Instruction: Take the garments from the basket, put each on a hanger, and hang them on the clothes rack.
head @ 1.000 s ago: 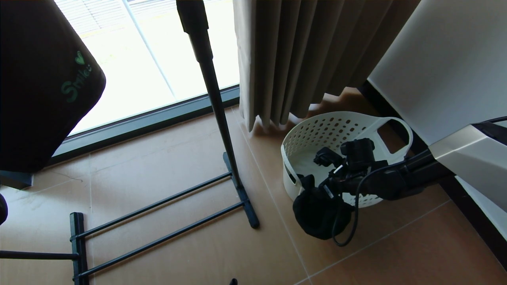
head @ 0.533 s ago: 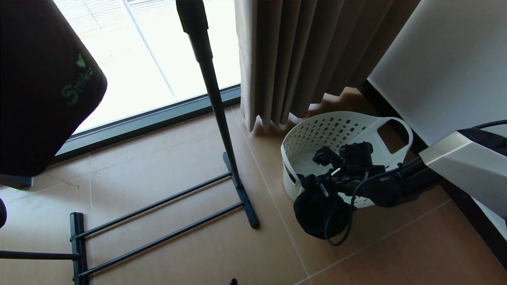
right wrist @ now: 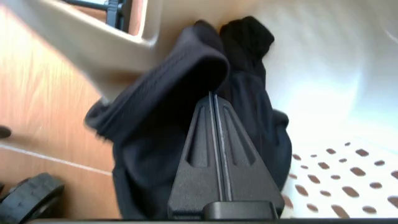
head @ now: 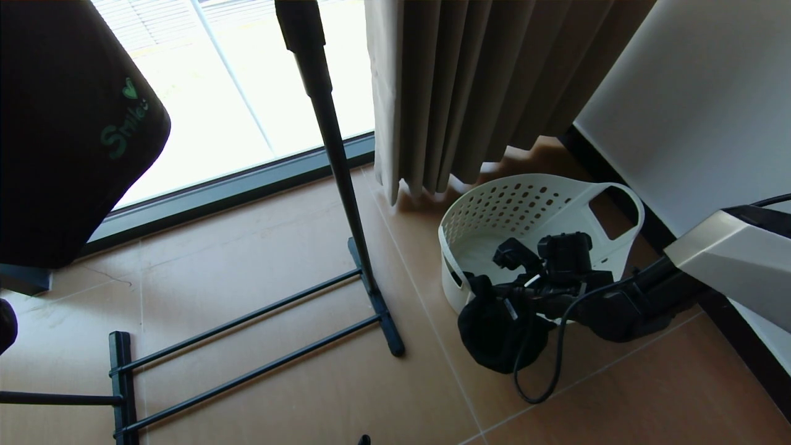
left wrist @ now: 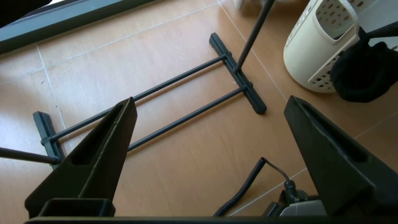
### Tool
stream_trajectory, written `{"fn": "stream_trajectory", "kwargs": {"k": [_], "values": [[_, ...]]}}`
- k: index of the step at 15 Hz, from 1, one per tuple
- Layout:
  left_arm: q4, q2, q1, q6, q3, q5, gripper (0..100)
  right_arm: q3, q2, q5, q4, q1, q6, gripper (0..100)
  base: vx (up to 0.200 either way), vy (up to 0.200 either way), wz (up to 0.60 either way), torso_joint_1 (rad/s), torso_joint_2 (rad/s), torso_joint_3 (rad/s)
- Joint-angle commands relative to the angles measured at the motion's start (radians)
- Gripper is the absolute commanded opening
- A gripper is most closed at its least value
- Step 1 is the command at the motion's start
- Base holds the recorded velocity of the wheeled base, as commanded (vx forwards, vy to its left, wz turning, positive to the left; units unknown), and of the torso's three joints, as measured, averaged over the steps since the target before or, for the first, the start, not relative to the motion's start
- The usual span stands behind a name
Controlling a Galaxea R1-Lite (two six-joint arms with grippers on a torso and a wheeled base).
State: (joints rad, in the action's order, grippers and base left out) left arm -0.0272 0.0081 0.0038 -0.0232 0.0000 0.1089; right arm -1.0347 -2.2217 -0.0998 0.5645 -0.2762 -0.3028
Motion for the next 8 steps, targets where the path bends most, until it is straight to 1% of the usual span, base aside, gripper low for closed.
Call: {"fn": "stream_trajectory", "kwargs": {"k": [1, 4, 8], "values": [[0.000, 0.000, 0.001, 0.000, 0.000, 0.000, 100, 0.028, 0.079, 0.000, -0.011, 0.014, -0.002, 0, 0.000, 0.000, 0.00, 0.000, 0.00, 0.000], [0.000, 0.000, 0.001, 0.000, 0.000, 0.000, 100, 0.030, 0.112, 0.006, -0.090, 0.022, -0.002, 0, 0.000, 0.000, 0.00, 0.000, 0.00, 0.000], [0.000, 0.000, 0.001, 0.002, 0.000, 0.000, 100, 0.035, 0.112, 0.006, -0.090, 0.020, -0.004, 0, 0.000, 0.000, 0.00, 0.000, 0.00, 0.000]]}}
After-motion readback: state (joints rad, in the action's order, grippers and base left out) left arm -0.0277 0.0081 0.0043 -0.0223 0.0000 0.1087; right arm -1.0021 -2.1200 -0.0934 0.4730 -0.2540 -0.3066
